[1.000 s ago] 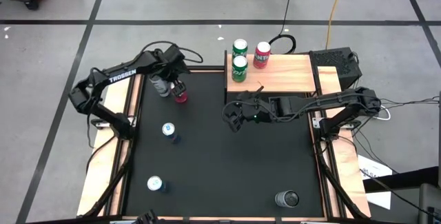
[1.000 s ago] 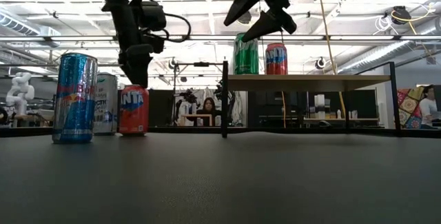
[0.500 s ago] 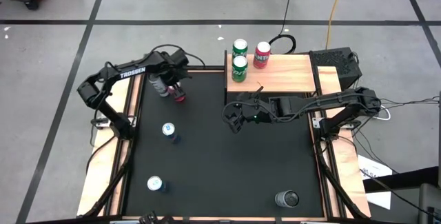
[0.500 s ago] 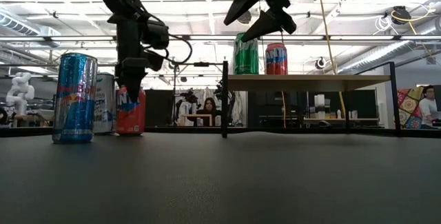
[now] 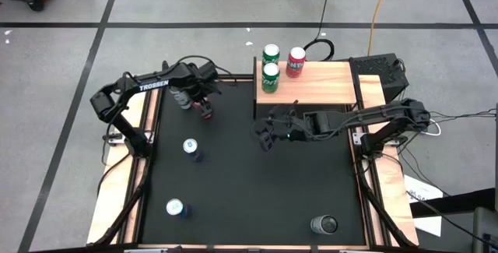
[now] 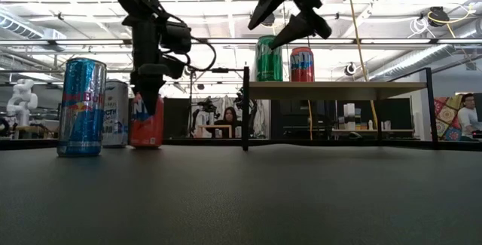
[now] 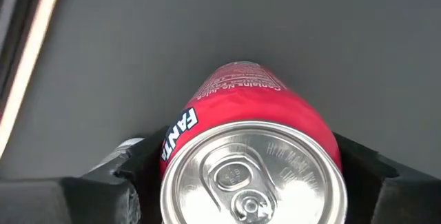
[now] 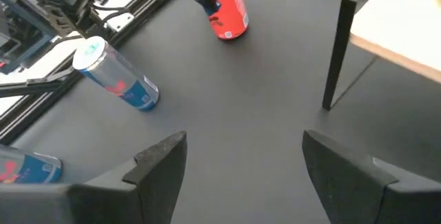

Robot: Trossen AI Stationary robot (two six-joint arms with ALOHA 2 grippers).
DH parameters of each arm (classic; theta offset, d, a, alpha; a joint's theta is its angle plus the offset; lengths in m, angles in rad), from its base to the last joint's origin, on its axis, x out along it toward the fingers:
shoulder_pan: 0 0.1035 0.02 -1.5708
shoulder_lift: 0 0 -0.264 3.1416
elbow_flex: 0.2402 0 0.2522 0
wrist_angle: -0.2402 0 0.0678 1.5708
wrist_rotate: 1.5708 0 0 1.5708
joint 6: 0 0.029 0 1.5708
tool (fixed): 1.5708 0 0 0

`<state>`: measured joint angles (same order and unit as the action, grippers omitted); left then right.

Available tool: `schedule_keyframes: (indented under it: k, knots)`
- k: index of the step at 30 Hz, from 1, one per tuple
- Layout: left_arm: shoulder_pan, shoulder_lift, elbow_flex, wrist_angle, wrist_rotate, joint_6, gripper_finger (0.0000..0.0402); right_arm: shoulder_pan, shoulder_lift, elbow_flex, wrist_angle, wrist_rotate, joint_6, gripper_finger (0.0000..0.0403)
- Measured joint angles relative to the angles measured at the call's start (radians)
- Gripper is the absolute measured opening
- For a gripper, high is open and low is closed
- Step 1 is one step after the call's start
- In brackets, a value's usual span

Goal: Place canned beverage on shelf
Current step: Put the orange soda can on the shelf aligned with the other orange soda can

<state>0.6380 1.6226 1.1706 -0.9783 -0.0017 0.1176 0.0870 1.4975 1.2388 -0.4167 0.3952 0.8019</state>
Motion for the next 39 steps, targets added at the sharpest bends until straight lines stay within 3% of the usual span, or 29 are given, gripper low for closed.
schedule_keyframes:
  k: [13, 21, 39]
  knots:
    - [-0.142, -0.002, 0.087, -0.063, 0.012, -0.059, 0.0290, 0.126, 0.000, 0.000, -0.097, 0.130, 0.140, 0.0274]
    - [-0.236, -0.002, 0.156, -0.117, 0.008, -0.101, 0.0290, 0.158, 0.000, 0.000, -0.116, 0.134, 0.178, 0.0274]
    - [-0.394, -0.003, 0.158, -0.129, 0.023, -0.204, 0.0290, 0.180, 0.000, 0.000, -0.161, 0.159, 0.208, 0.0274]
